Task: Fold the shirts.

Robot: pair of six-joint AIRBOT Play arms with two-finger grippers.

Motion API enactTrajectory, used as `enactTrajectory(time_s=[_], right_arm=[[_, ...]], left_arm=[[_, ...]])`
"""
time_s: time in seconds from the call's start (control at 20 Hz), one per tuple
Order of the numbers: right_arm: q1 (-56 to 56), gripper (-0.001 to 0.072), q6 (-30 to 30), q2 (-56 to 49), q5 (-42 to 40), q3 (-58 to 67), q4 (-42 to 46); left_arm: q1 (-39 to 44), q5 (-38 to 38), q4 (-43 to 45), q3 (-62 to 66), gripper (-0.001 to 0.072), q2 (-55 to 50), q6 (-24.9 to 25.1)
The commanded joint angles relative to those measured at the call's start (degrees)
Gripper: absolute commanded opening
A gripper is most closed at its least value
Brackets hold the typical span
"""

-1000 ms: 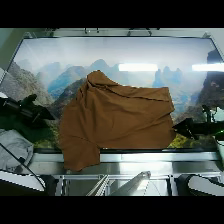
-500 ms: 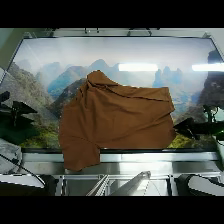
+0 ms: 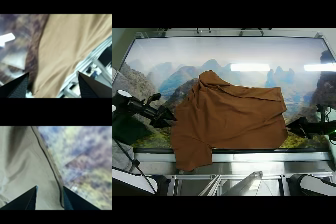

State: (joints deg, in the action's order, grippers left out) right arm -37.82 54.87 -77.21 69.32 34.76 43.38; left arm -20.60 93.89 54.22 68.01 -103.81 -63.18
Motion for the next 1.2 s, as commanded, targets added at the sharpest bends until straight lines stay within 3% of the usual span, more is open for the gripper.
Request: enactTrajectory(time_s=[0.0, 0.05, 0.15, 0.2, 0.25, 0.3, 0.55, 0.75, 0.8, 0.85, 1.0, 1.15], right_arm=[[0.0, 0.0364, 0.0, 0.0, 0.2, 0.0, -0.7], [0.0, 0.0365, 0.1, 0.0, 0.3, 0.0, -0.6], [-0.1, 0.0365, 1.4, 0.0, 0.3, 0.1, 0.5], [-0.7, 0.0365, 2.5, 0.0, 0.3, 0.1, 2.0], [-1.4, 0.0365, 3.3, 0.0, 0.5, 0.0, 3.5], [-1.9, 0.0365, 3.3, 0.0, 0.6, 0.0, 4.8], [-0.1, 0.0365, 1.7, -2.7, 0.4, -1.4, 6.3], [7.5, 0.0360, 0.6, -9.1, 2.8, -2.3, 5.9], [9.3, 0.0241, 0.4, -10.0, 5.2, -2.3, 5.9], [10.8, 0.0022, 0.5, -10.0, 7.2, -2.2, 5.8], [11.6, 0.0015, 0.5, -5.5, 10.9, -0.6, 0.5], [9.8, 0.0015, 1.0, 4.7, 21.1, 6.5, -8.0]], left_arm=[[5.4, -0.9, 1.8, 0.9, 0.0635, -2.8, -0.4], [6.2, -1.2, 1.8, 0.9, 0.0634, -3.1, -0.4], [6.7, -1.0, 1.7, 0.9, 0.0516, -3.7, -0.3], [6.9, -0.9, 1.7, 0.7, 0.0412, -3.8, -0.3], [6.9, -0.8, 1.7, 0.2, 0.0152, -3.8, 0.1], [6.9, -0.4, 1.6, -0.1, 0.0026, -3.8, 1.6], [6.8, -0.5, 1.2, -0.3, 0.0025, -3.8, 1.9], [6.7, 0.5, 1.2, -0.3, 0.0025, -3.8, 1.9], [6.7, 1.2, 1.2, -0.3, 0.0025, -3.8, 1.9], [6.7, 2.3, 1.1, -0.3, 0.0024, -3.7, 1.8], [6.6, 5.9, -0.7, -0.3, 0.0023, -1.9, 1.8], [4.7, 8.6, -8.5, -0.3, 0.0023, 4.4, 3.4]])
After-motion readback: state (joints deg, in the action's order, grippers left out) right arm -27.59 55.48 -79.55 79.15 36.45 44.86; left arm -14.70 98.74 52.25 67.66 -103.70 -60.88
